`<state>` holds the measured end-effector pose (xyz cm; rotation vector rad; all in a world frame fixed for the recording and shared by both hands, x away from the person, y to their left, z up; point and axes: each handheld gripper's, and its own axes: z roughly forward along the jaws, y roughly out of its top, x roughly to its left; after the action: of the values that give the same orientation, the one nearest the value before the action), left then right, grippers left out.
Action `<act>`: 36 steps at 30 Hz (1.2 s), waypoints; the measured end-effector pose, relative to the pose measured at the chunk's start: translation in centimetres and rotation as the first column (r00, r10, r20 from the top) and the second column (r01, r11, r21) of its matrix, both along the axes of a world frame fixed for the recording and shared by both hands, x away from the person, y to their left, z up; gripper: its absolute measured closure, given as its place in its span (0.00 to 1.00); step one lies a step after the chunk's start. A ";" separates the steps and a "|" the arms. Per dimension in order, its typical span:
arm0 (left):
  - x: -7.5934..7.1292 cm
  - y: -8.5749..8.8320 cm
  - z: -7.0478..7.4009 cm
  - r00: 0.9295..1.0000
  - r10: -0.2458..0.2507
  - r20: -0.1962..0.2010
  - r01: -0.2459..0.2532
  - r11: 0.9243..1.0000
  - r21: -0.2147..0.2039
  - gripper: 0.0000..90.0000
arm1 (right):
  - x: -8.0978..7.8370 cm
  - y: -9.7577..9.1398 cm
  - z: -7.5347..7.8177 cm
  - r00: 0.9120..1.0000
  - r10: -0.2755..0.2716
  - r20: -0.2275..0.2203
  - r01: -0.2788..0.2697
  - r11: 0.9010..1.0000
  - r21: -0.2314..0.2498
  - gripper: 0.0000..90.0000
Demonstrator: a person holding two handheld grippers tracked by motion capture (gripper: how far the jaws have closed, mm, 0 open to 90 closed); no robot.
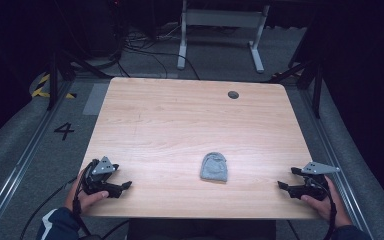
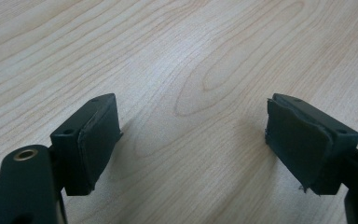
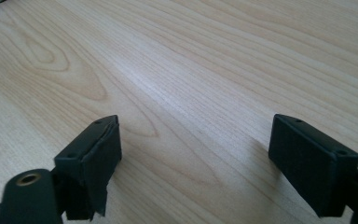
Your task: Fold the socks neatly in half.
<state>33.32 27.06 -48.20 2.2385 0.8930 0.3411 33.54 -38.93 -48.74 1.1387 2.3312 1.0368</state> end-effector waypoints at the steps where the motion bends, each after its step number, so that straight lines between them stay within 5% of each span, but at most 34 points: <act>1: 0.0 0.0 0.0 1.000 0.002 -0.001 -0.002 1.000 0.004 0.19 | 0.0 0.0 0.0 1.000 0.001 0.001 -0.001 1.000 0.000 0.19; 36: 0.3 -0.3 0.0 1.000 0.024 -0.008 -0.024 1.000 0.015 0.12 | 0.2 0.1 0.0 1.000 -0.030 -0.001 0.030 1.000 -0.002 0.18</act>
<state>33.60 26.81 -48.23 2.2456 0.9253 0.3508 33.79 -38.78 -48.75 1.1697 2.3085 1.0234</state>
